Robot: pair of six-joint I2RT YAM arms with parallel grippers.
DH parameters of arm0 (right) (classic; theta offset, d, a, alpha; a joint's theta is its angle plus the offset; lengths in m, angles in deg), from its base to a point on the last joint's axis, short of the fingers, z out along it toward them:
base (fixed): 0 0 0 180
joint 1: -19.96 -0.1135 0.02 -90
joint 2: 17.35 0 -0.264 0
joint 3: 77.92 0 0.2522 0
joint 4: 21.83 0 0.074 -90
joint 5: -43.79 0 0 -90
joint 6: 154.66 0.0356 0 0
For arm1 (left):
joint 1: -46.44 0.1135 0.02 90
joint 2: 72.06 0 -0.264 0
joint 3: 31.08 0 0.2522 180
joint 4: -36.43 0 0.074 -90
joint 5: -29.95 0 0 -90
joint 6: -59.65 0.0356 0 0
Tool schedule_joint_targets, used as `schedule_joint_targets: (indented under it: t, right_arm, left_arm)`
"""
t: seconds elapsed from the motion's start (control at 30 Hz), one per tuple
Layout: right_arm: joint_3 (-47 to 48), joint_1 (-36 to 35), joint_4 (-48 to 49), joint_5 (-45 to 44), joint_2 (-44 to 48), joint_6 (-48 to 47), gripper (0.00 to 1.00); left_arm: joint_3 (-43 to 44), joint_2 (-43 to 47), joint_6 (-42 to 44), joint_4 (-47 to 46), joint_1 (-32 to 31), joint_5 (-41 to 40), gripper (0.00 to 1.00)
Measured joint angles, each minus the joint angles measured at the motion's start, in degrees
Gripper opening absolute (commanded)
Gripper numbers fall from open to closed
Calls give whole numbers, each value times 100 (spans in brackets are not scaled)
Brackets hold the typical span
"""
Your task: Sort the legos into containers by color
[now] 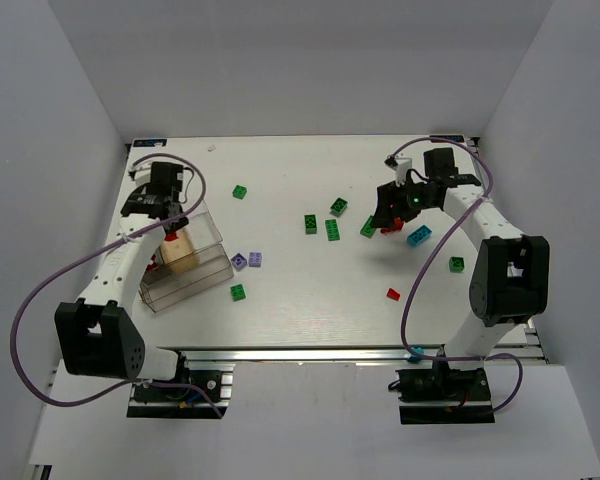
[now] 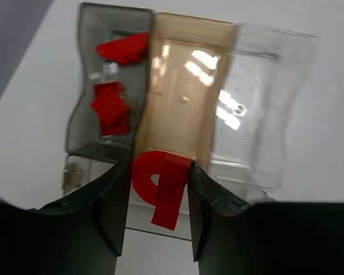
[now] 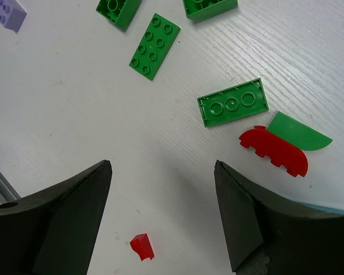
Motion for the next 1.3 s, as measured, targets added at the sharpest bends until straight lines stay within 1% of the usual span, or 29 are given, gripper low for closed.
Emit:
schedule_joint_targets:
  t: [0.07,0.2,0.4,0.5,0.6,0.63,0.73,0.77,0.83,0.97,1.03,1.07,1.13,1.17,1.23,1.27,1.3]
  right_arm:
    - [0,0,33,7,0,-24,77]
    - [0,0,70,20,0,-57,78]
    - [-2,2,70,17,15,-153,78]
    - [-2,2,70,15,33,-173,78]
    - [-2,2,68,11,46,-181,79]
    - [-2,2,66,7,52,-190,79]
    - [-2,2,63,-9,72,-229,80]
    - [-2,2,59,-11,76,-249,80]
    - [-2,2,46,-26,83,-304,81]
    - [-2,2,22,-28,103,-361,82]
    - [0,2,17,-31,107,-393,82]
    - [0,2,11,-31,107,-422,82]
    - [2,4,-31,-39,107,-509,80]
    - [11,7,-57,-63,107,-562,78]
    - [46,20,-92,-111,107,-767,73]
    - [96,35,-133,-127,96,-876,67]
    - [199,50,-223,-149,66,-997,63]
  left_arm:
    - [-192,-4,11,39,452,-37,2]
    - [-291,-72,66,0,1115,-76,3]
    - [-339,-573,271,-334,1727,35,7]
    - [-313,-999,341,-466,1882,140,19]
    - [-267,-1355,404,-564,1952,256,35]
    - [-229,-1449,424,-573,1974,293,44]
    - [-59,-1648,470,-601,2002,387,61]
    - [-13,-1674,494,-614,2013,420,70]
    - [76,-1685,527,-636,2026,457,75]
    - [201,-1683,555,-710,2044,514,79]
    - [208,-1676,566,-726,2044,542,78]
    - [208,-1672,568,-721,2044,557,75]
    - [210,-1635,525,-715,2044,601,48]
    - [210,-1596,520,-706,2041,680,35]
    - [210,-1410,516,-691,2024,942,14]
    - [210,-1263,531,-706,2017,1128,13]
    - [208,-1099,533,-734,2004,1377,14]
